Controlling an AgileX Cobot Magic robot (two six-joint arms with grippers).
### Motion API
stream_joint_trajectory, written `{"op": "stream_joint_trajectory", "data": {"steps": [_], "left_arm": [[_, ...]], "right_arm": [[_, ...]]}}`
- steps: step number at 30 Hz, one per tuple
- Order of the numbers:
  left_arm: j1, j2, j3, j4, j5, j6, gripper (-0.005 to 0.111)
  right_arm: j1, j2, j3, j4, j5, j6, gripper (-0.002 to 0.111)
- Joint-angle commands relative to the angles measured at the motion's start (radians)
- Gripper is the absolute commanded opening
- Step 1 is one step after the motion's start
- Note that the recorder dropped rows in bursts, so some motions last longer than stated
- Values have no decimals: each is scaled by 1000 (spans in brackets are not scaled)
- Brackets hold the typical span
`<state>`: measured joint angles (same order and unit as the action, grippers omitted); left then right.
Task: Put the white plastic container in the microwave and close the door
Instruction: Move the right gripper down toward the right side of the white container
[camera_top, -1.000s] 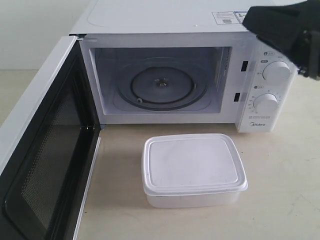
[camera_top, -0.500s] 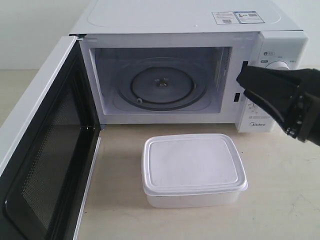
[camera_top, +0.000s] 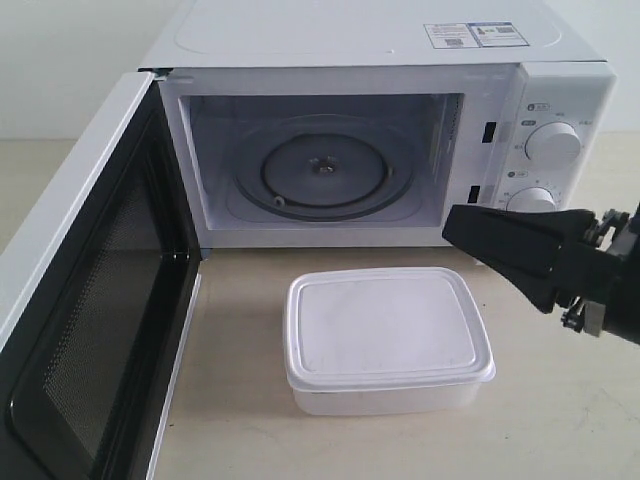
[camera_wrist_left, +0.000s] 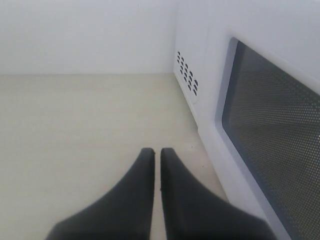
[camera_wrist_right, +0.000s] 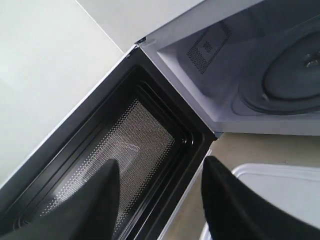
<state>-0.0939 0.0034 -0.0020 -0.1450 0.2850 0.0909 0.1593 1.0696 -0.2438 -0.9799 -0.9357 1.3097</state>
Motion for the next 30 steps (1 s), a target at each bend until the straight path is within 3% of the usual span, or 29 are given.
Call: {"op": "stream_joint_trajectory", "data": {"steps": [1, 6, 13, 15, 18, 19, 25, 30], "left_arm": [[2, -3, 2, 2, -1, -9, 4], [2, -3, 2, 2, -1, -9, 4], [2, -3, 2, 2, -1, -9, 4], [2, -3, 2, 2, -1, -9, 4], [2, -3, 2, 2, -1, -9, 4], [2, -3, 2, 2, -1, -9, 4], [2, -3, 2, 2, -1, -9, 4], [2, -3, 2, 2, -1, -9, 4]], "right_arm": [[2, -1, 2, 9, 8, -17, 45], [2, -1, 2, 6, -70, -7, 45], [2, -1, 2, 33, -5, 27, 44], [2, -1, 2, 48, 2, 54, 35], [2, -1, 2, 89, 0, 53, 5], [2, -1, 2, 102, 0, 66, 0], [24, -1, 2, 290, 0, 218, 0], [156, -1, -12, 513, 21, 62, 0]]}}
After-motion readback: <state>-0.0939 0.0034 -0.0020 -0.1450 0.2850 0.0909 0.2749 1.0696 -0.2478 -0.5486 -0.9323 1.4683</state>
